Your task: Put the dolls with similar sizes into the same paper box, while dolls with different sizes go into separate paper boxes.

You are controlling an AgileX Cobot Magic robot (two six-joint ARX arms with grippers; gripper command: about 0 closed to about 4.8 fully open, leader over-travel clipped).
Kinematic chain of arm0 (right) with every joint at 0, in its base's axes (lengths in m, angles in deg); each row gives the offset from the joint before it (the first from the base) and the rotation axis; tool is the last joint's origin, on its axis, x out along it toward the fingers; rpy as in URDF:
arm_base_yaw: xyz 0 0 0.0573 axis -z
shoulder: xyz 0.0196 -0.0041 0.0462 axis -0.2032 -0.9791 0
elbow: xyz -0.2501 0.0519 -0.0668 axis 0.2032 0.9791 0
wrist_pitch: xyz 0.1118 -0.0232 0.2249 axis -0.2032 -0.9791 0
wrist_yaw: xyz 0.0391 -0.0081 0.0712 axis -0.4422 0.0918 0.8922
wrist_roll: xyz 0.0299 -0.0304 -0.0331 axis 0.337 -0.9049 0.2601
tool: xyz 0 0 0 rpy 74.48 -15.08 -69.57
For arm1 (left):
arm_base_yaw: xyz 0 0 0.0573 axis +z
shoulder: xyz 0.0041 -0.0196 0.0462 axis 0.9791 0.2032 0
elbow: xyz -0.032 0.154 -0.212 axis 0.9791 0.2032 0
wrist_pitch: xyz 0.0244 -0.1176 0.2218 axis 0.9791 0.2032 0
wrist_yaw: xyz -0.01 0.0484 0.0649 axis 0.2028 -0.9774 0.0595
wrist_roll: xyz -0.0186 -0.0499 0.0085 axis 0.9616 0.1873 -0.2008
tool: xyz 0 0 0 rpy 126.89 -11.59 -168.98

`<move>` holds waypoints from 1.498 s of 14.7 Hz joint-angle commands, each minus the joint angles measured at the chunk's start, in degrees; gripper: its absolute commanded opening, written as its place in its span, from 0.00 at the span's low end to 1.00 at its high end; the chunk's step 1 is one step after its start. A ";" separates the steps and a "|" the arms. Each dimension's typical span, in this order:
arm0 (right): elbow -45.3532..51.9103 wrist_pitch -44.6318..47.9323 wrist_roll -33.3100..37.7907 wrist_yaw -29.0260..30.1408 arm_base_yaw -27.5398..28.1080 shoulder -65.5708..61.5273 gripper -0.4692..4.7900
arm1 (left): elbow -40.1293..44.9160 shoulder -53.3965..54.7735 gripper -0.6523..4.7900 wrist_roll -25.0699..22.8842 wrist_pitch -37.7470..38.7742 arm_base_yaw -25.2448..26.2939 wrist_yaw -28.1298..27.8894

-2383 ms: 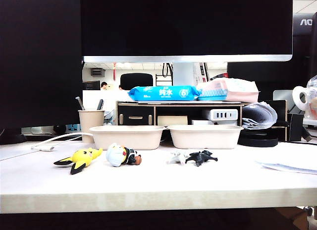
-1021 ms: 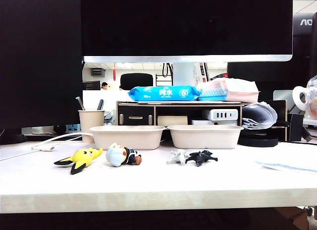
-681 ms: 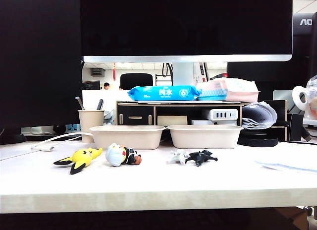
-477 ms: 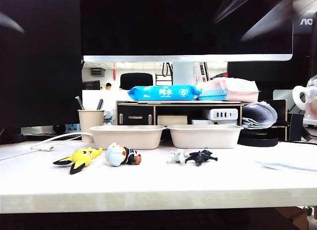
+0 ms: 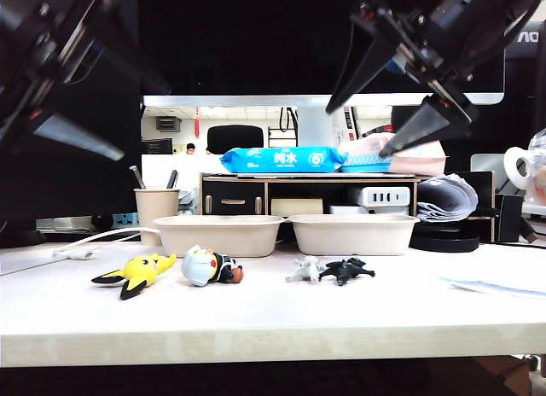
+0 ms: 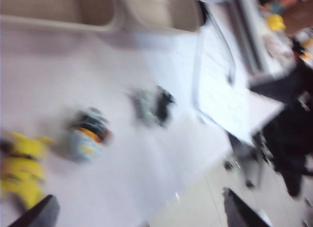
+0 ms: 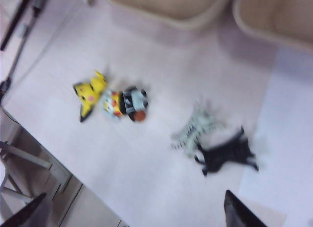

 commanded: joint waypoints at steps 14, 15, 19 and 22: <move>-0.26 6.36 8.98 10.93 -5.11 -2.32 1.00 | -0.20 9.14 1.00 -16.31 4.35 -2.58 -14.10; -0.26 6.51 8.96 10.91 -5.11 -2.32 1.00 | -0.20 10.51 1.00 -17.46 2.75 -3.91 -14.05; -0.26 6.49 8.55 10.97 -5.11 -2.29 1.00 | -0.20 15.30 1.00 -17.68 -2.97 -8.96 -14.80; -0.26 6.25 8.50 12.48 -5.11 -2.29 1.00 | -0.17 16.92 1.00 -22.69 -2.67 -9.55 -22.84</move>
